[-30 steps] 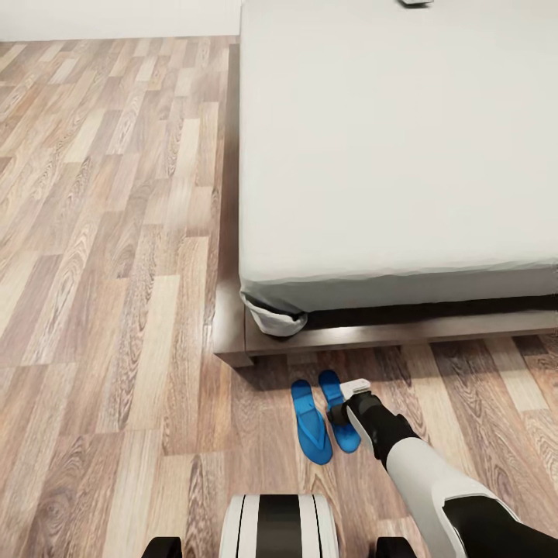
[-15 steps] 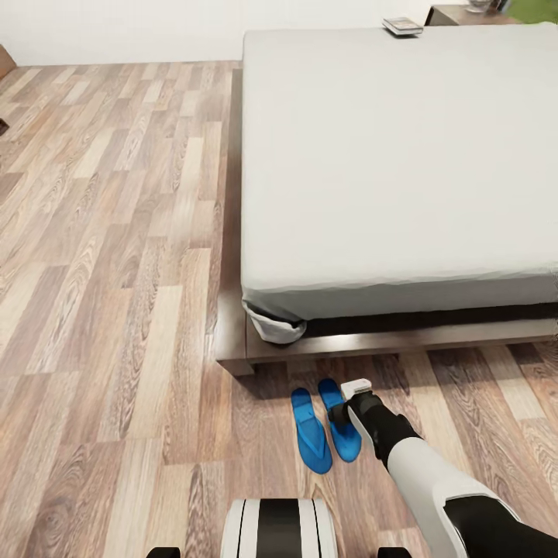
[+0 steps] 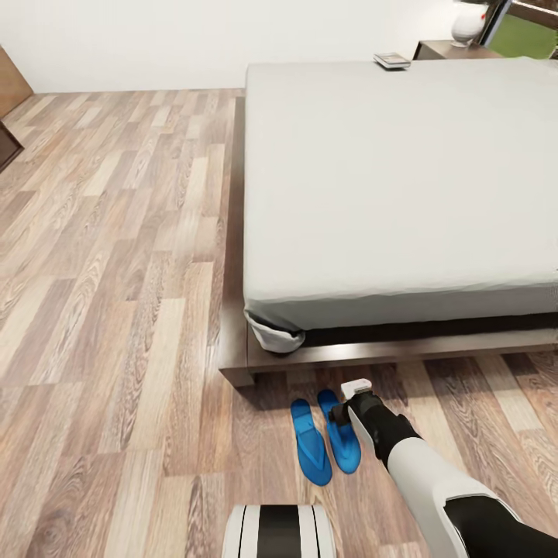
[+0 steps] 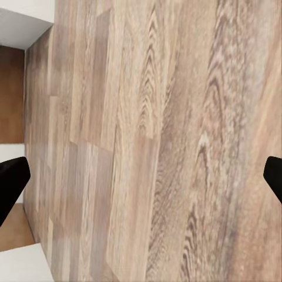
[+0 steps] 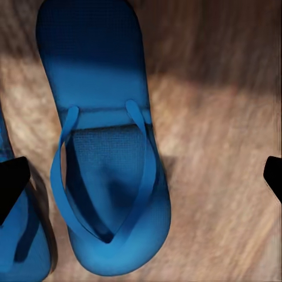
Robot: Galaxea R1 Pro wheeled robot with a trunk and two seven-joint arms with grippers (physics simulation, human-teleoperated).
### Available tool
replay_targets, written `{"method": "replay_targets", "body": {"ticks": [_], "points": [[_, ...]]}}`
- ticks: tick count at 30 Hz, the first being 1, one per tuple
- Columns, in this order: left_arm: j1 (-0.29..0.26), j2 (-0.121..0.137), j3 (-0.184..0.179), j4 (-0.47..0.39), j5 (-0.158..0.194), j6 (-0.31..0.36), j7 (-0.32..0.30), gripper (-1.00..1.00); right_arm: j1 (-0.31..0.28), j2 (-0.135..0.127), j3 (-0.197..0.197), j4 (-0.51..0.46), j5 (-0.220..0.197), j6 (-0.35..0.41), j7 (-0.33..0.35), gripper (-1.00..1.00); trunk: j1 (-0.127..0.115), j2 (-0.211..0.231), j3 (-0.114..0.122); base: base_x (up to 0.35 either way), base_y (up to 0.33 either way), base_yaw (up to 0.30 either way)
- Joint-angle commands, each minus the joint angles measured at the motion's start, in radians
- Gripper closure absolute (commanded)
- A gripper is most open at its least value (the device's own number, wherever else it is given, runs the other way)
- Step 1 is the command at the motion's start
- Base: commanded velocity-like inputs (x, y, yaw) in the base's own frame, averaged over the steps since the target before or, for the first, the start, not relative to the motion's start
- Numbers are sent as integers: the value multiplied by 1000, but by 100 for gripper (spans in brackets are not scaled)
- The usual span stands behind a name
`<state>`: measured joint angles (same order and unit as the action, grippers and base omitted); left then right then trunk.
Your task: In the bedroom, move the book from the bed onto either nightstand, and place the two sandals side by side next to the bed.
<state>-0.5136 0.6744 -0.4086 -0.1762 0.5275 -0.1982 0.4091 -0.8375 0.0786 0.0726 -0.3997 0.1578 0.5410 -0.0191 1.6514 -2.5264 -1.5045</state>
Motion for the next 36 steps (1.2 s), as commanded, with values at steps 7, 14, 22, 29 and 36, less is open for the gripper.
{"method": "replay_targets", "body": {"ticks": [7,14,22,29,36], "points": [[0,12,-9,1,9,-3,4,-100,1,-2,9,-2,3,-20,2,-100,-3,1,23,0,0,0],[0,26,-10,1,9,-3,4,-100,1,-2,9,7,3,-63,4,-100,-3,1,23,0,0,0],[0,29,-10,1,9,-3,4,-100,2,-3,8,11,4,-76,6,-100,-3,1,23,0,0,0],[0,30,-10,1,9,-3,4,-100,3,-4,7,12,4,-78,6,-100,-3,1,23,0,0,0],[0,34,-10,1,9,-3,4,-100,6,-7,7,13,4,-82,7,-100,-3,1,27,0,0,0]]}}
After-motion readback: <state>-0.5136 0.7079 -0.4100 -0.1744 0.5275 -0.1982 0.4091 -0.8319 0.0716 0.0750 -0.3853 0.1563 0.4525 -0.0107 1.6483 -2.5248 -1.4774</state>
